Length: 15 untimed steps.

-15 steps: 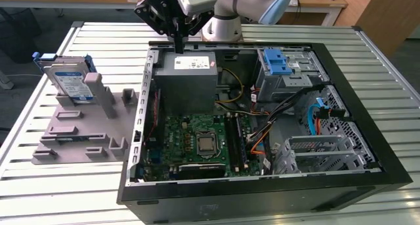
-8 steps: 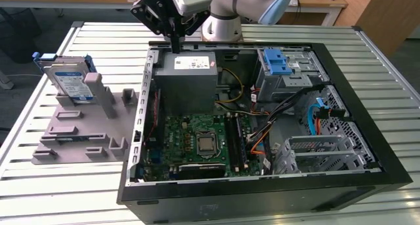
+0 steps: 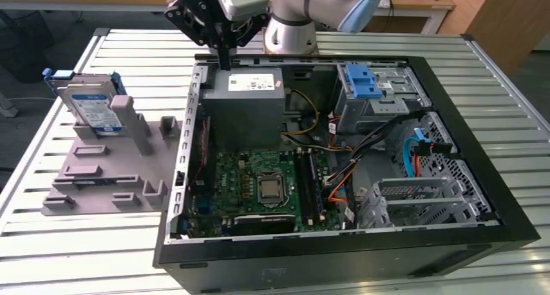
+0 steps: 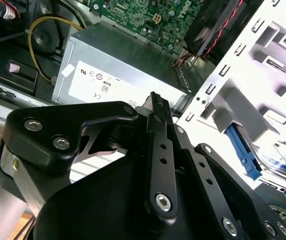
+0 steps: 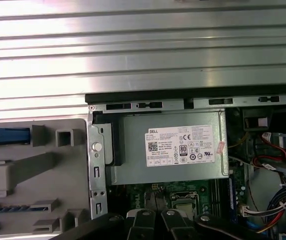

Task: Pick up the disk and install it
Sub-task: 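Reach for the disk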

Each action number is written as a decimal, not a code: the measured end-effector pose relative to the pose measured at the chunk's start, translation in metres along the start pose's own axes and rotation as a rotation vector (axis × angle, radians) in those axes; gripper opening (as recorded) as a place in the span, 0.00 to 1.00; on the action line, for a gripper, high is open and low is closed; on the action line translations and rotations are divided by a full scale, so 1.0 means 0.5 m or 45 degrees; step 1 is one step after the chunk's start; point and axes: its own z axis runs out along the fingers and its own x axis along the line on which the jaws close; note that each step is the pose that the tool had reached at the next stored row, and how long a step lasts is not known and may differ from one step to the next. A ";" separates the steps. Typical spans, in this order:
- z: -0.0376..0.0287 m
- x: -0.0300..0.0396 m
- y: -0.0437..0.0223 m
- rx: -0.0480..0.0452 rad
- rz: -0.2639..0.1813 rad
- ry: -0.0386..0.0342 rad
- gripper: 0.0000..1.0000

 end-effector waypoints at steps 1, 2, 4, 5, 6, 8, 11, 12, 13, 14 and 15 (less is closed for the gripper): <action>0.000 0.002 0.000 0.000 0.000 0.0001 0.11; 0.000 0.003 0.000 0.000 0.000 0.0002 0.11; 0.000 0.007 0.000 0.000 0.000 0.0003 0.11; 0.000 0.008 0.000 0.000 0.000 0.0004 0.11; 0.000 0.010 -0.001 0.000 0.000 0.0004 0.11; 0.000 0.014 -0.001 0.000 0.000 0.0005 0.11; 0.000 0.019 -0.001 0.000 0.000 0.0006 0.11; 0.000 0.021 -0.001 0.000 0.000 0.0006 0.11; 0.001 0.023 -0.001 0.000 0.000 0.0006 0.11; 0.001 0.025 -0.002 0.000 0.000 0.0006 0.11; 0.001 0.026 -0.002 0.000 0.000 0.0007 0.11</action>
